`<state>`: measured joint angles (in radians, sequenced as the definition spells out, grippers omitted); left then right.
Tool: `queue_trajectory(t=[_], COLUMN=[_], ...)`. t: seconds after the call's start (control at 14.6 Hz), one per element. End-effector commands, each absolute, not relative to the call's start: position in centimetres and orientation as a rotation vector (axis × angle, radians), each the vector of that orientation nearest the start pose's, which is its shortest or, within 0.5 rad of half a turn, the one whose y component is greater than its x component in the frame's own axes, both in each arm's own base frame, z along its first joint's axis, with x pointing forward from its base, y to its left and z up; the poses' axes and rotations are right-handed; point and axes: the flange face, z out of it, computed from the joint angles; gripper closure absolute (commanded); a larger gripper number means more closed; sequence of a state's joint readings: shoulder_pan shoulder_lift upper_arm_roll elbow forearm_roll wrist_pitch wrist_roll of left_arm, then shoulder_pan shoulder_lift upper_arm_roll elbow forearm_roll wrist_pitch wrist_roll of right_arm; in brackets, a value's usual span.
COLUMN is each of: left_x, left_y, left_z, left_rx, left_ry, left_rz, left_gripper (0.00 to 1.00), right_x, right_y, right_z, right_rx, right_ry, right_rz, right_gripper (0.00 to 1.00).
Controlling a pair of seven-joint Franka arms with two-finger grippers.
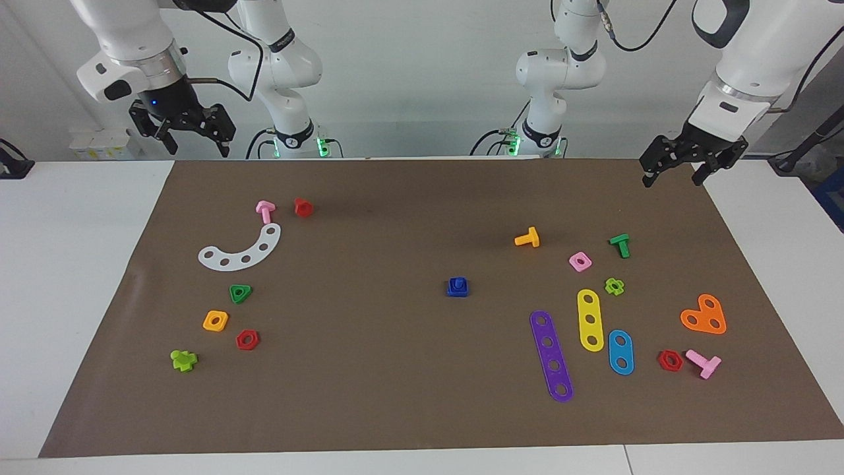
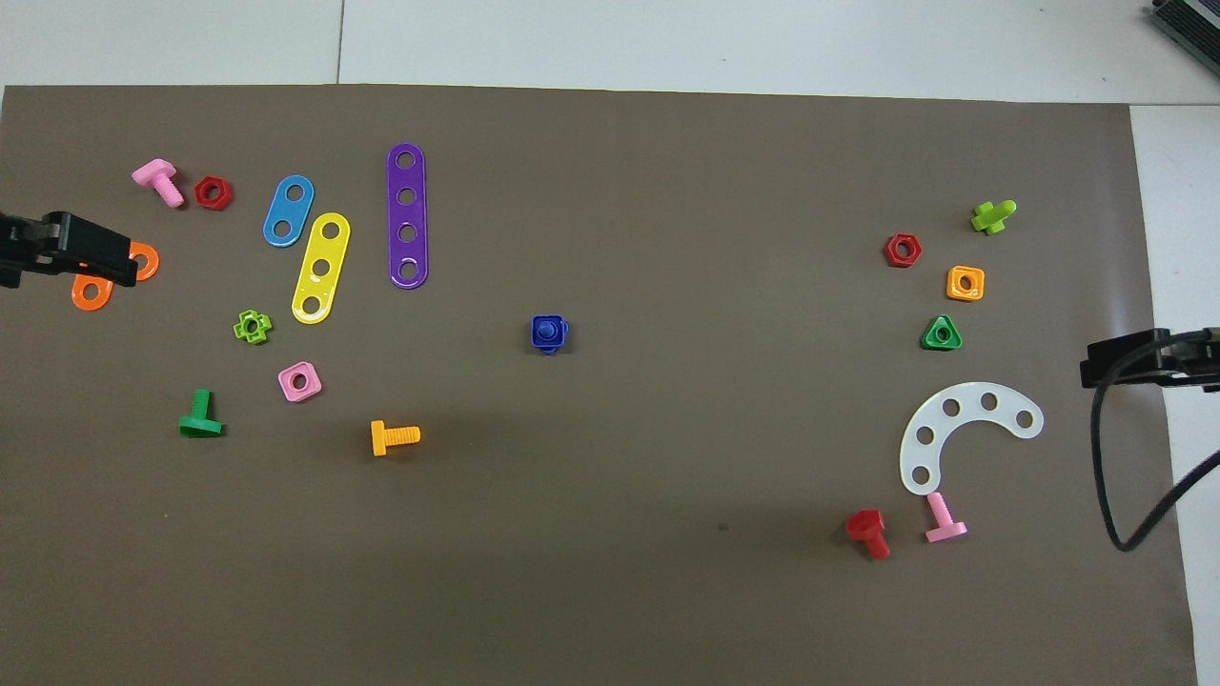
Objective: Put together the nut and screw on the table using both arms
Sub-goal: 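Open the left gripper and withdraw it from the assembled bolt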
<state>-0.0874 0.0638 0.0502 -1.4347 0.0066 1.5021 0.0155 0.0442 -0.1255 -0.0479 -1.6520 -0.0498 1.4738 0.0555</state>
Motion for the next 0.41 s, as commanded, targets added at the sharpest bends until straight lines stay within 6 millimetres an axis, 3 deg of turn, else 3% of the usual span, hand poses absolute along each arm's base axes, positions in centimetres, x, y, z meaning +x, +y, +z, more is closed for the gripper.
queue_trajectory(t=[0.0, 0.34], left_x=[56.52, 56.94], left_y=[-2.18, -2.14], left_z=[63.49, 63.63], left_rx=[-3.108, -3.11], left_ry=[0.101, 0.092], left_rz=[0.009, -0.046], left_gripper=[0.0, 0.0], right_x=[50.23, 50.23], right_y=[-1.12, -1.12], right_z=[64.65, 64.65], right_rx=[-3.199, -3.199], right_ry=[0.104, 0.104], right_rz=[0.062, 0.062], right_gripper=[0.0, 0.0])
